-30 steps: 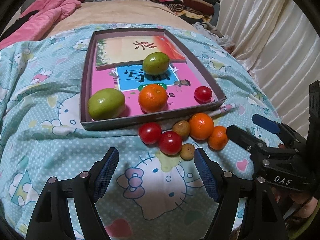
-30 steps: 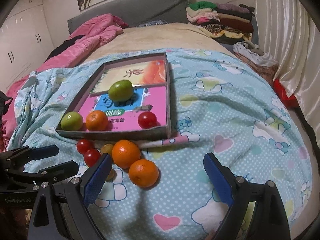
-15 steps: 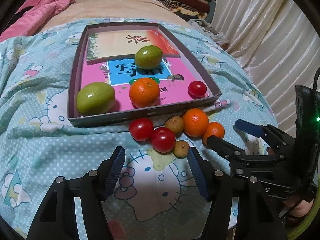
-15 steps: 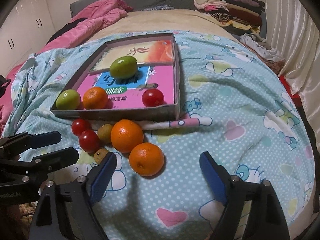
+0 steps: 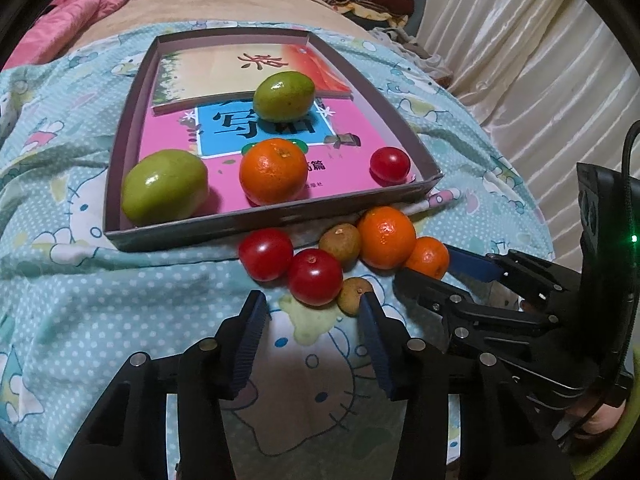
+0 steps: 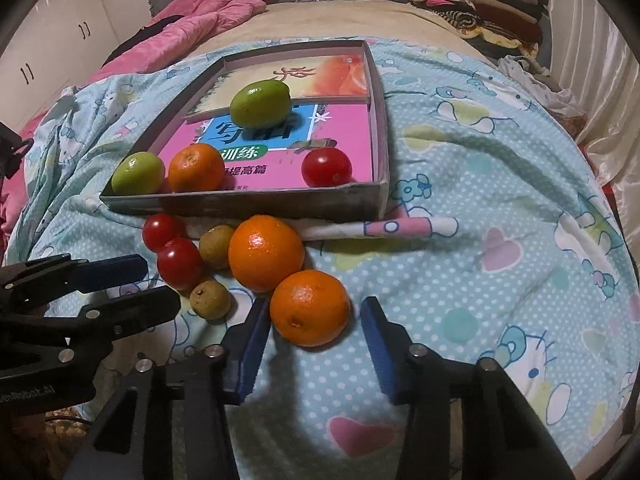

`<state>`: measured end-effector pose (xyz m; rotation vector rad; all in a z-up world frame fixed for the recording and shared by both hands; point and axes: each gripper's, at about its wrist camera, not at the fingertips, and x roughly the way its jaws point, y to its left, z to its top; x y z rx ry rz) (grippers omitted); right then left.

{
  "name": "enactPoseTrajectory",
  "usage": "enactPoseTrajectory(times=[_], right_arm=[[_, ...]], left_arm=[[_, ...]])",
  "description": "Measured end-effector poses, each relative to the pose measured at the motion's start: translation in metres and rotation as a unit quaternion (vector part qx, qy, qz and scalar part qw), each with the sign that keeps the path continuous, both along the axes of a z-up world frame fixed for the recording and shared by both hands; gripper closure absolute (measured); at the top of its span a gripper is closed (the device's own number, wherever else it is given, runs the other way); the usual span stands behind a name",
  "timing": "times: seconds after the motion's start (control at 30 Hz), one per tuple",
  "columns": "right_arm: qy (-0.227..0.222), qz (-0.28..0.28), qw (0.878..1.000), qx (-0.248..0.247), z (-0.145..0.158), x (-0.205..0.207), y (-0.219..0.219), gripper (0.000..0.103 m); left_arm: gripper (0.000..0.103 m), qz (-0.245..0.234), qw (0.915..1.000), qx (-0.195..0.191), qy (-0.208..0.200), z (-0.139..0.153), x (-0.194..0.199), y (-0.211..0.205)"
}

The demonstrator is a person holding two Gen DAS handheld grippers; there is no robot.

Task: Organize fruits
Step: 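Grasp an orange with the right tool while the left grasps a red cherry tomato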

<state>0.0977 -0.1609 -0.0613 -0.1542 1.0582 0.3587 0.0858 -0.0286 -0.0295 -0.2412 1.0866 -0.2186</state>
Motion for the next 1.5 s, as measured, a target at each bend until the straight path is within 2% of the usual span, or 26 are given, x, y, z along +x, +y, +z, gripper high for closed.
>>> enactPoseTrajectory(times=[0.03,0.23,0.6,0.83,1.0,1.13,1.5], right_arm=[[0.002,0.0,1.0,0.002,-0.001,0.001,0.0,0.059],[0.002,0.008,1.0,-0.001,-0.004,0.002,0.004,0.059],[0.002,0.015,1.0,-0.003,-0.006,0.006,0.009,0.059],[0.006,0.017,1.0,0.007,-0.007,0.008,0.008,0.06],[0.009,0.02,1.0,0.013,-0.007,0.008,0.008,0.063],[0.014,0.019,0.999,0.031,-0.006,0.009,0.004,0.065],[0.011,0.043,0.997,0.062,0.003,0.0,0.007,0.066]], left_arm=[[0.06,0.002,1.0,-0.003,-0.002,0.0,0.001,0.0],[0.061,0.009,0.9995,-0.029,0.006,-0.003,0.009,0.004],[0.062,0.007,0.9987,-0.042,0.028,-0.012,0.017,-0.003],[0.067,0.01,0.9979,-0.054,0.034,-0.016,0.02,-0.002],[0.068,0.006,0.9981,-0.052,0.032,-0.017,0.021,-0.004],[0.073,0.006,0.9982,-0.053,0.028,-0.015,0.018,-0.002],[0.073,-0.002,0.9991,-0.038,0.016,-0.006,0.003,0.003]])
